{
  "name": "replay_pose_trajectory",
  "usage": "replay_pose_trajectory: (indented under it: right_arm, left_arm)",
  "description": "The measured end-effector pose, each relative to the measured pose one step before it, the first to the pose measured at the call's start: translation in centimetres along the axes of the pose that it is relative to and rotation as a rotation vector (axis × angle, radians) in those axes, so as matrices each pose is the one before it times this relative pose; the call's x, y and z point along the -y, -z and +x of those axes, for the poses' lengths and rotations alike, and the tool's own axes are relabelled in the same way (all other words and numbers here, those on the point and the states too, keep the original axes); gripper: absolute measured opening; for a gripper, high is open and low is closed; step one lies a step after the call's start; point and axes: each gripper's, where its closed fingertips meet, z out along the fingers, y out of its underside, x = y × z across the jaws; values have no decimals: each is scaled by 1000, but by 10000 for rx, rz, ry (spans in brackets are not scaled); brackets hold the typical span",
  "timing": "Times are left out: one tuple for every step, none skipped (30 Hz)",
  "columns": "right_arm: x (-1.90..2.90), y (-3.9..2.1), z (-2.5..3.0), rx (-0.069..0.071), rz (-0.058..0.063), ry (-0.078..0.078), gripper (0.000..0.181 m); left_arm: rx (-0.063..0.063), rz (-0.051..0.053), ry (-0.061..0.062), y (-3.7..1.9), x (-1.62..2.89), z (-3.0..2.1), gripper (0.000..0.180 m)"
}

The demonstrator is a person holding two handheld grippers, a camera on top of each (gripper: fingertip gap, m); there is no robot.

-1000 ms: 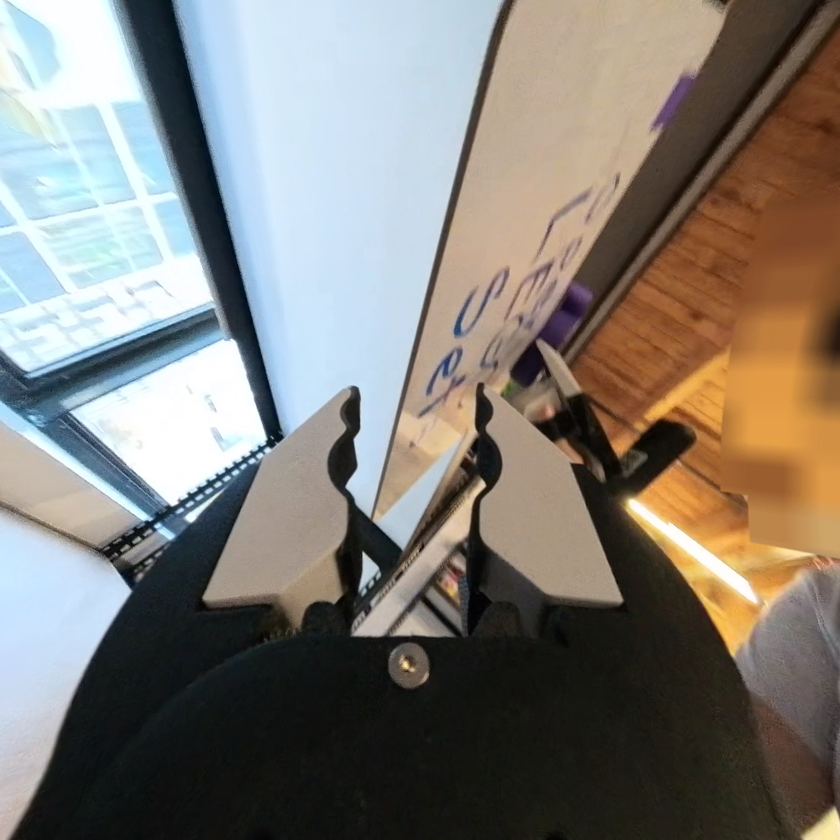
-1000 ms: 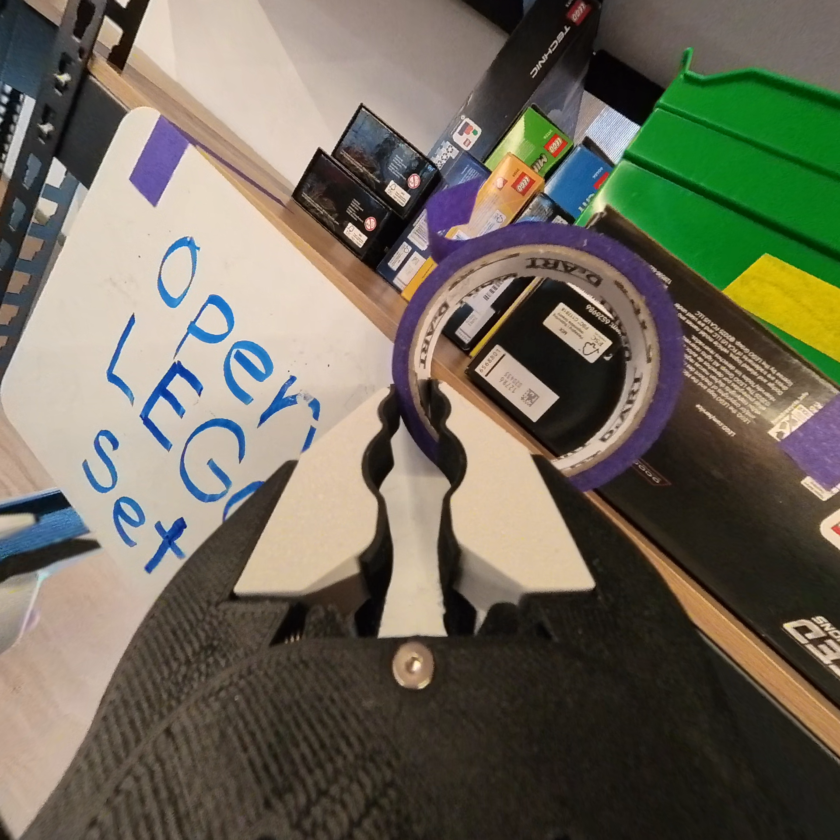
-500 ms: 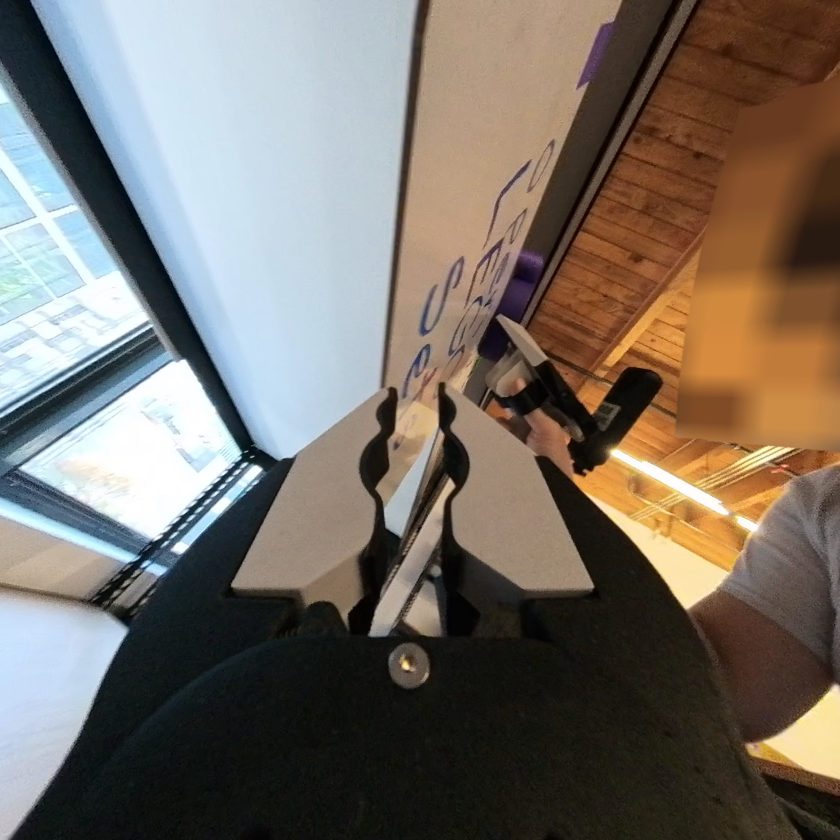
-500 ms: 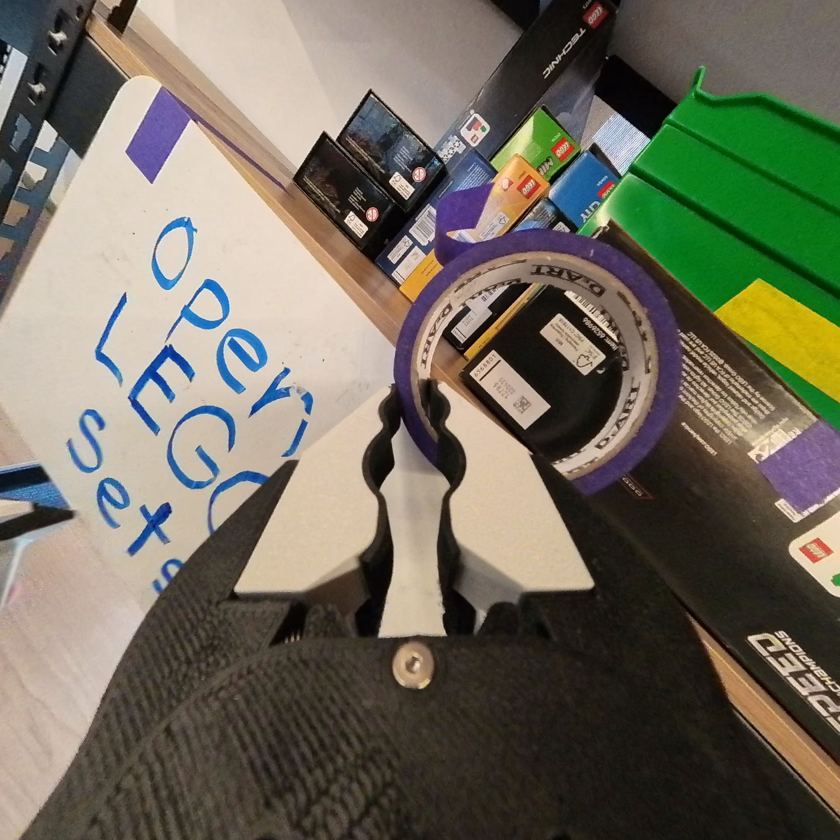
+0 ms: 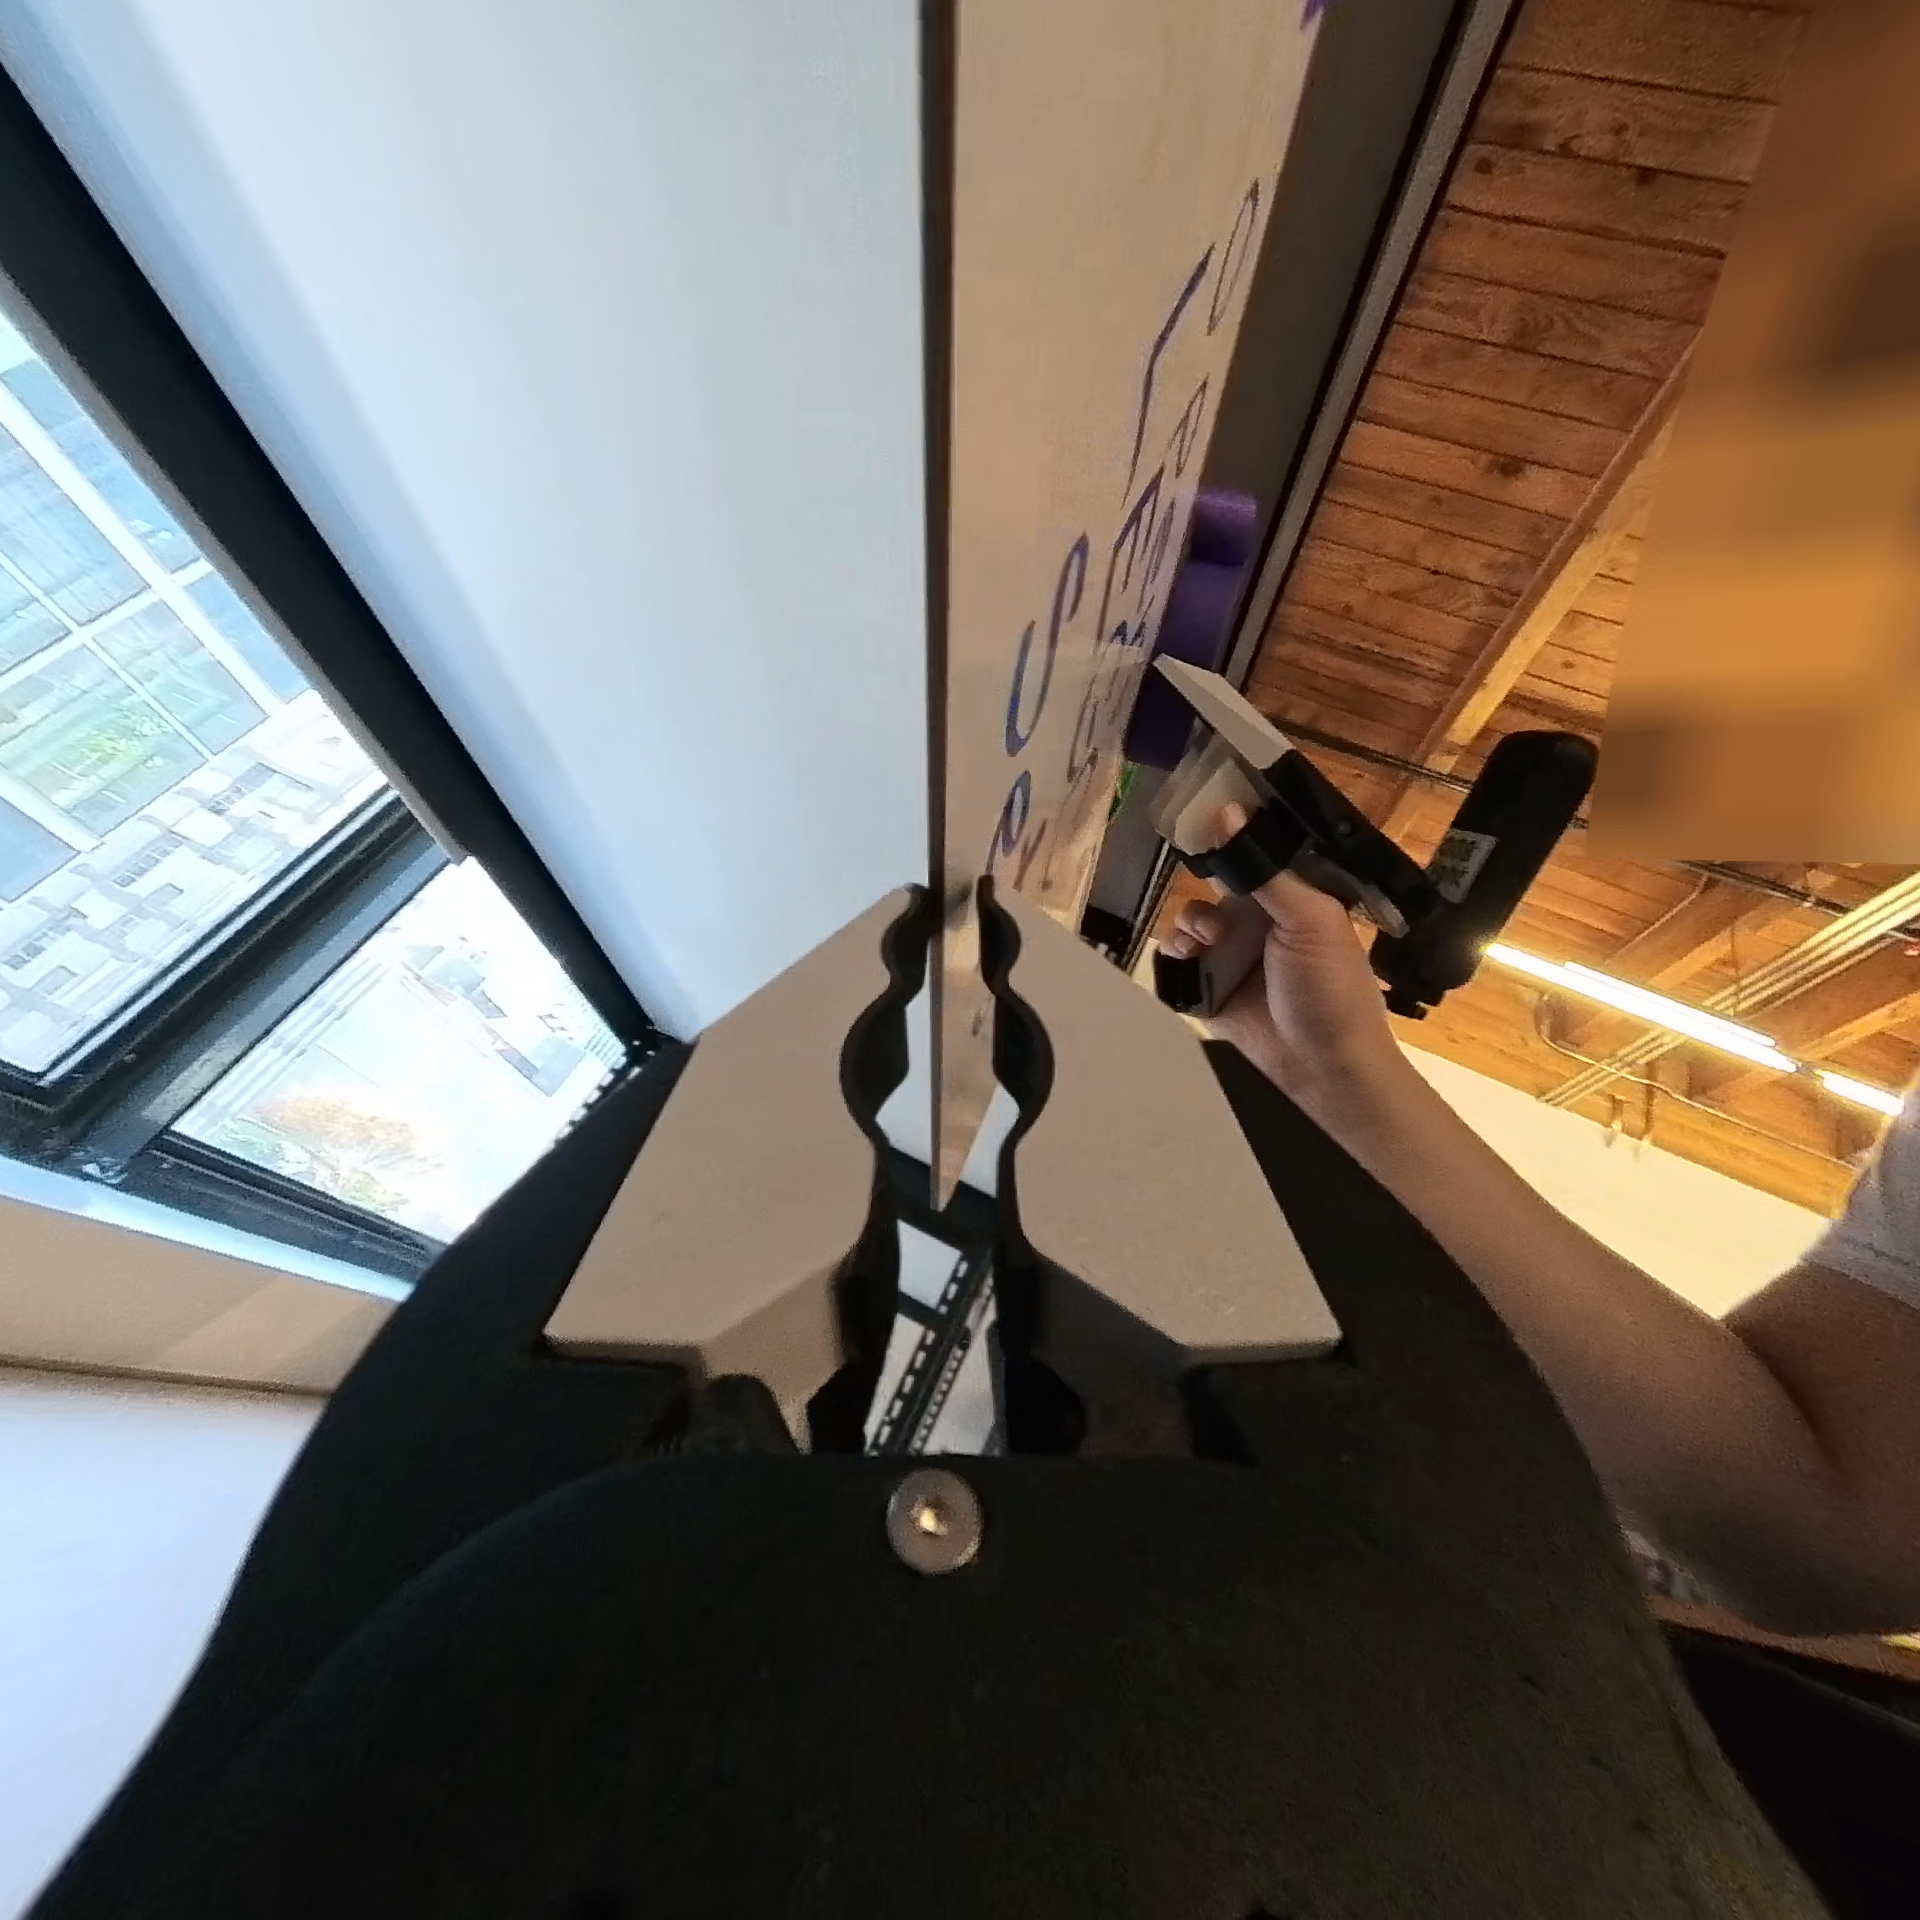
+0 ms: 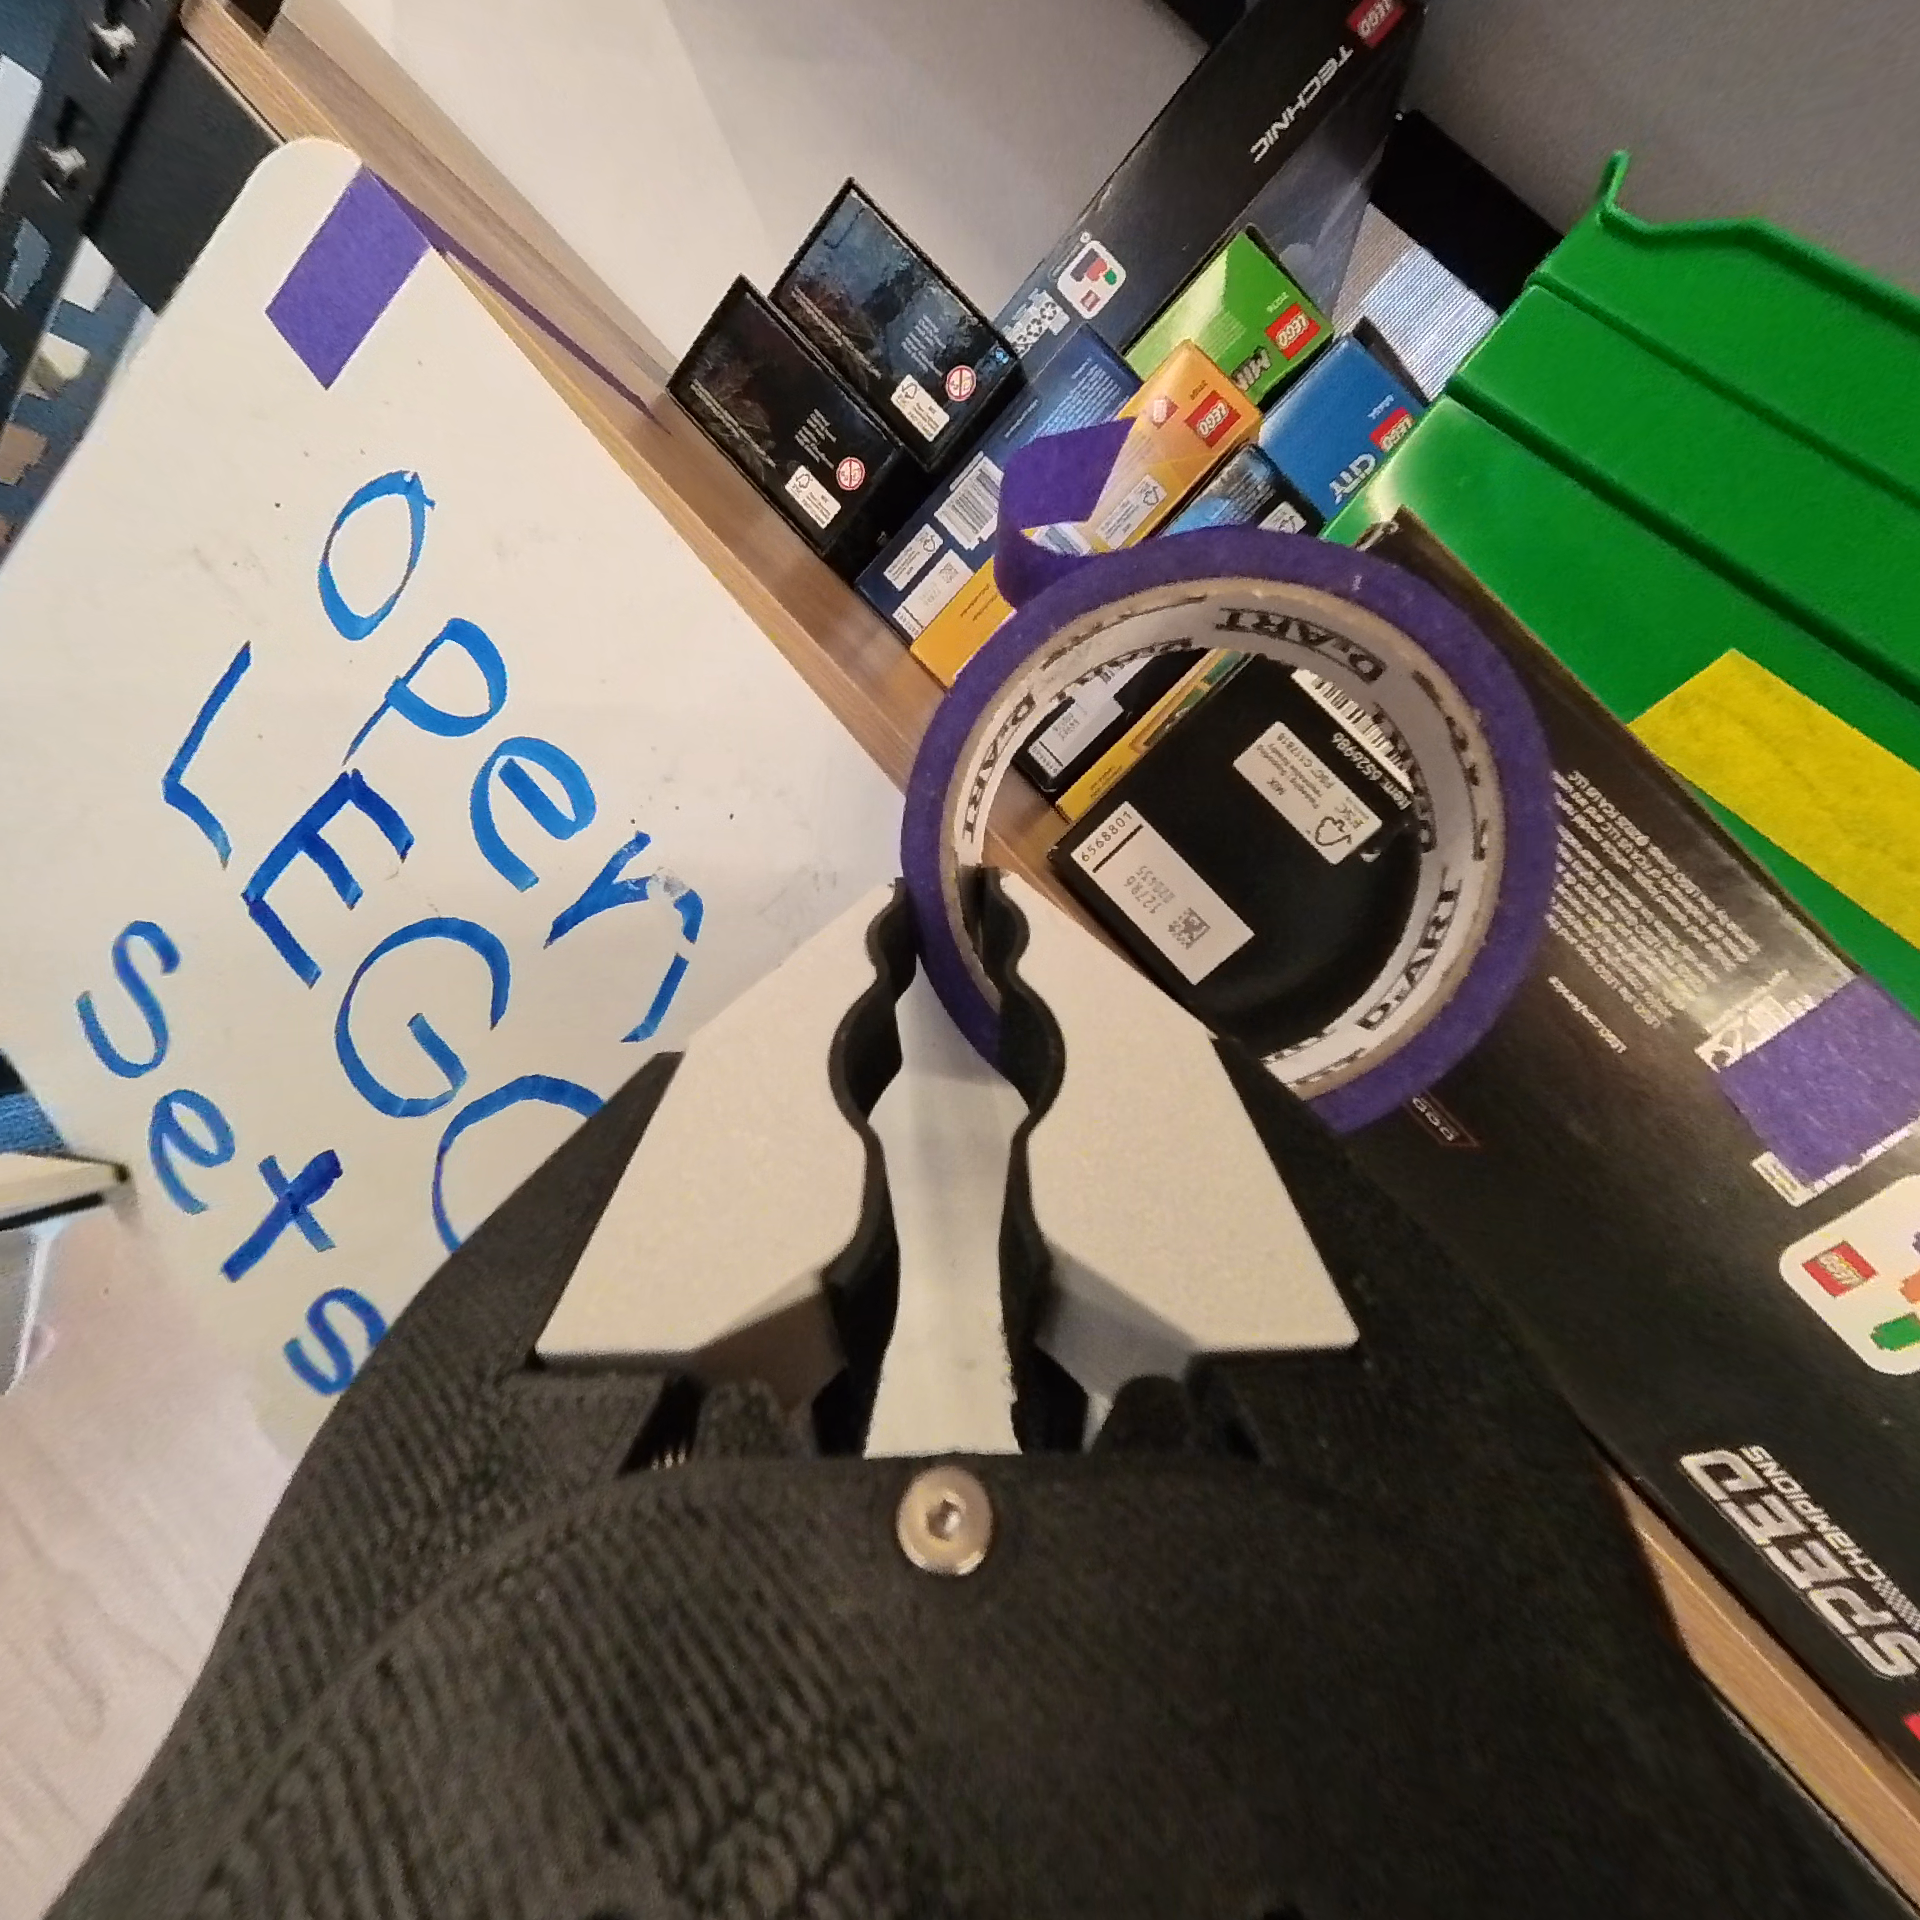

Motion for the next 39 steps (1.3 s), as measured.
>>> replay_pose_trajectory:
  right_arm:
    - [7,1,0,6,-15,14,12]
    - [1,7,0,8,-9,17,11]
    - [0,-5,4,0,5,-4,11]
    - [27,-4,33,-32,19,-19,11]
    - [35,-1,41,-30,10,-34,11]
    - [18,2,33,-9,-3,-43,11]
    - [17,0,58,-19,-4,-45,11]
    - [15,4,55,-11,5,-37,11]
    - [14,12,57,-13,-1,-9,11]
    - [11,-2,78,-12,-13,9,11]
    - [25,10,102,-15,-9,3,11]
    - [23,18,135,-23,0,-14,11]
    - [25,24,170,-36,0,-11,11]
    - [6,23,176,-35,-3,-21,11]
    - [10,22,201,-45,-11,-45,11]
    - [5,10,148,-25,-5,-58,11]
    - [-4,7,45,-1,-20,-49,11]
    - [-16,-3,-3,-21,-16,-10,11]
    - [-14,-1,-28,-1,-8,43,11]
    - [-18,14,-28,23,13,28,11]
    - [0,21,-40,43,4,-10,11]
    - [-19,27,-64,66,-49,54,10]
    - [-31,27,-40,49,-112,226,10]
    - [41,13,27,-3,-137,386,8]
    - [62,-5,-13,48,-194,450,8]
    - [273,9,-127,176,-104,343,8]
    - [639,25,-153,226,91,217,8]
    - [817,34,-87,184,158,229,8]
    - [854,11,-37,158,98,310,8]
    - [772,-85,6,148,3,365,8]
    - [651,-174,-80,231,-74,328,8]
    - [644,-211,-94,249,-62,232,8]
    - [671,-216,-97,239,-7,203,8]
    - [707,-224,-95,243,34,173,8]
    - [751,-211,23,192,87,72,8]
    - [611,-262,82,188,38,29,8]
    - [272,-385,132,209,-141,36,8]
    - [-26,-463,72,272,-259,7,8]
    - [176,-409,-44,336,-37,-87,8]
  left_arm:
    - [-128,-81,122,-282,-195,209,9]
    - [-41,-99,80,-294,-221,80,10]
    - [-7,-48,-16,-136,-122,51,7]
    - [-140,-1,-49,73,-63,253,6]
    - [-157,13,94,165,-22,207,5]
    - [-91,73,200,190,59,65,5]
    - [-73,14,147,162,-55,87,6]
    - [-58,-131,34,91,-266,100,6]
    - [-18,-168,-3,-33,-336,71,7]
    - [-33,-123,13,-151,-280,91,9]
    - [-32,-124,10,-182,-273,45,9]
    - [-31,-73,13,-162,-202,44,8]
    - [3,-20,8,-111,-133,-22,5]
    - [29,38,-52,-24,-3,-65,3]
    - [152,110,-15,-1,80,-199,3]
    - [60,68,-72,-9,2,-43,3]
    - [13,39,-61,13,-8,4,3]
    - [76,49,-35,-24,18,-112,3]
    - [86,53,2,-35,25,-144,3]
    - [-6,26,26,-3,4,-9,3]
    - [-7,27,29,10,-7,10,4]
    - [26,40,0,-9,2,-22,4]
    - [34,48,3,-18,13,-61,4]
    - [10,44,20,-13,5,-33,4]
    - [-25,-6,28,-52,-62,40,4]
    - [-44,-59,-16,-119,-136,70,4]
    - [-21,-59,-53,-163,-161,43,4]
    - [-18,-23,8,-150,-115,0,4]
    - [4,32,55,-95,-35,-56,4]
    - [-13,87,60,-1,30,-46,4]
    - [-41,91,61,59,48,7,4]
    - [27,88,19,58,80,-62,4]
    - [43,39,-14,12,31,-69,4]
    - [15,-20,-40,-41,-27,-16,4]
    - [44,-16,-46,-32,-11,-48,4]
    - [25,4,-8,-13,10,-19,4]
    - [-1,16,6,12,6,16,4]
    - [1,34,10,24,12,9,4]
    - [16,28,9,7,5,-10,4]
